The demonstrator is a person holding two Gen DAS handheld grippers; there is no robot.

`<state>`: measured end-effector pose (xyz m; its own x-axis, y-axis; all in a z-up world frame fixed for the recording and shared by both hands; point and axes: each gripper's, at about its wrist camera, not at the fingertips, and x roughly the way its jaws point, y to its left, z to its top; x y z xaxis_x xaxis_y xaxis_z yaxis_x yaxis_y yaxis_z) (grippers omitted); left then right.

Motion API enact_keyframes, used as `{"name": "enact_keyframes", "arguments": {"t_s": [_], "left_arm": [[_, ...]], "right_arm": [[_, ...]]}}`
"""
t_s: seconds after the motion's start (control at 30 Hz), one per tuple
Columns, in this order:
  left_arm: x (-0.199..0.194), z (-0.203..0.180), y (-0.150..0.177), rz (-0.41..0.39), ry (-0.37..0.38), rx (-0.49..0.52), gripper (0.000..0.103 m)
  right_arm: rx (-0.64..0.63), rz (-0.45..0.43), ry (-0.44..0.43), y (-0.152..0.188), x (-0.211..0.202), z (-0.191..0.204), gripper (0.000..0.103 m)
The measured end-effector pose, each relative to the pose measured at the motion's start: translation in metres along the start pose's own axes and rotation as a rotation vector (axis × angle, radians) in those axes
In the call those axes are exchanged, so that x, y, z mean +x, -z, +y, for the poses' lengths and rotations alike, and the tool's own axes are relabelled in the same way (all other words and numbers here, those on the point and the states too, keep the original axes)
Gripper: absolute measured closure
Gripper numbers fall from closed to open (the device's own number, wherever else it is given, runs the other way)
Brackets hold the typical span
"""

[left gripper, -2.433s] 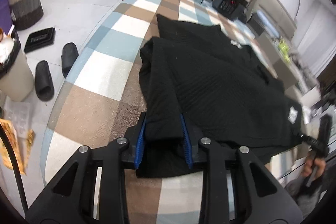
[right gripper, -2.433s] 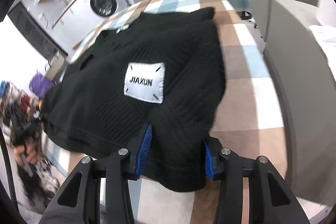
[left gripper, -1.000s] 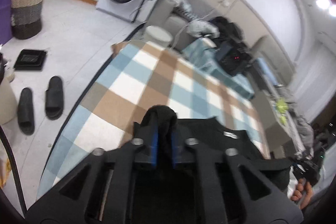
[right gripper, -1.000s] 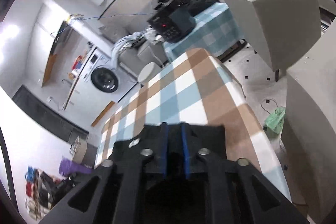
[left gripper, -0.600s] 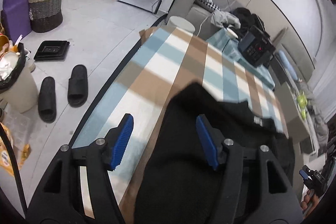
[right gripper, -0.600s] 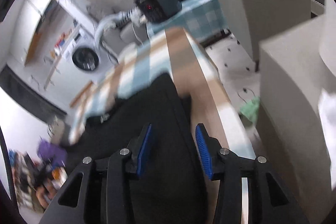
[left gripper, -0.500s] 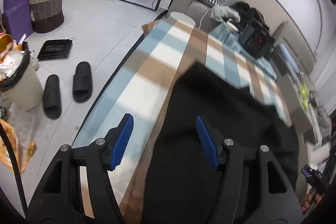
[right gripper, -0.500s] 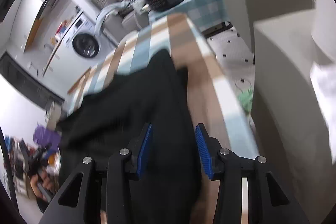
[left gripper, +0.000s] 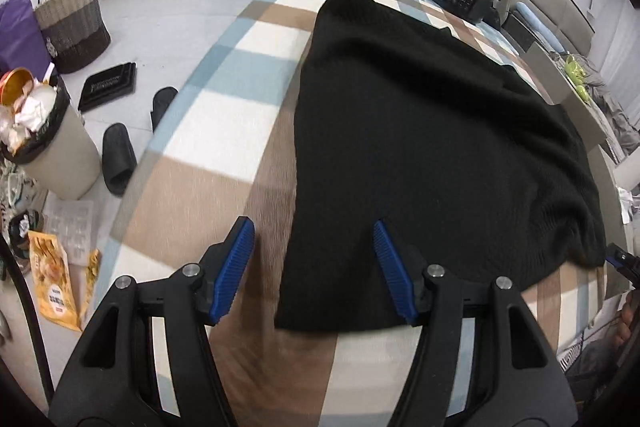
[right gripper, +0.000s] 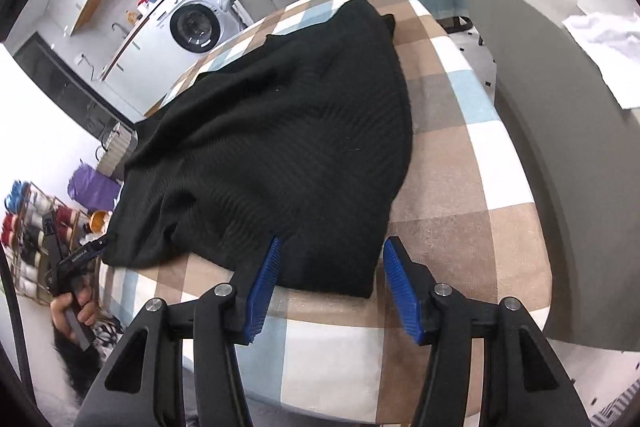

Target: Fold small clothes

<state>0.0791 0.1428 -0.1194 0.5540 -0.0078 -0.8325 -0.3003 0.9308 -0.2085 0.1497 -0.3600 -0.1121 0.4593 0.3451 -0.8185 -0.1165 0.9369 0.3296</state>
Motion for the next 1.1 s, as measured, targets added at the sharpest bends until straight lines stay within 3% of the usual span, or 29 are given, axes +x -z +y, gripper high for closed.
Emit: {"name": "enact_keyframes", "arguments": {"t_s": [0.07, 0.2, 0.3, 0.4, 0.63, 0.8, 0.97, 1.03, 1.1], "left_arm": [[-0.004, 0.001, 0.006, -0.003, 0.012, -0.008, 0.044], [-0.009, -0.007, 0.014, 0.004, 0.006, 0.032, 0.044], [-0.008, -0.012, 0.015, 0.007, -0.020, 0.071, 0.044], [-0.009, -0.014, 0.013, 0.012, -0.033, 0.082, 0.044], [-0.007, -0.012, 0.008, 0.015, -0.028, 0.079, 0.044], [-0.008, -0.012, 0.003, 0.010, -0.030, 0.081, 0.044], [-0.009, -0.009, 0.002, 0.006, -0.023, 0.079, 0.044], [-0.010, -0.006, -0.001, -0.001, -0.012, 0.064, 0.044], [-0.010, -0.004, -0.008, -0.007, -0.003, 0.047, 0.044]], "right_arm": [[-0.012, 0.010, 0.016, -0.001, 0.007, 0.002, 0.049], [-0.066, -0.003, 0.054, -0.008, 0.011, 0.009, 0.081], [-0.129, -0.055, 0.051, -0.010, -0.002, 0.015, 0.091], [-0.116, -0.091, 0.082, -0.014, -0.019, 0.004, 0.091], [-0.089, -0.010, 0.131, -0.011, -0.004, -0.007, 0.090], [-0.067, -0.026, 0.102, -0.008, -0.011, -0.008, 0.090], [-0.018, 0.038, 0.070, 0.003, -0.012, -0.015, 0.090], [0.006, 0.017, 0.047, 0.003, -0.017, -0.017, 0.088], [0.031, 0.012, 0.051, 0.000, -0.019, -0.018, 0.077]]}}
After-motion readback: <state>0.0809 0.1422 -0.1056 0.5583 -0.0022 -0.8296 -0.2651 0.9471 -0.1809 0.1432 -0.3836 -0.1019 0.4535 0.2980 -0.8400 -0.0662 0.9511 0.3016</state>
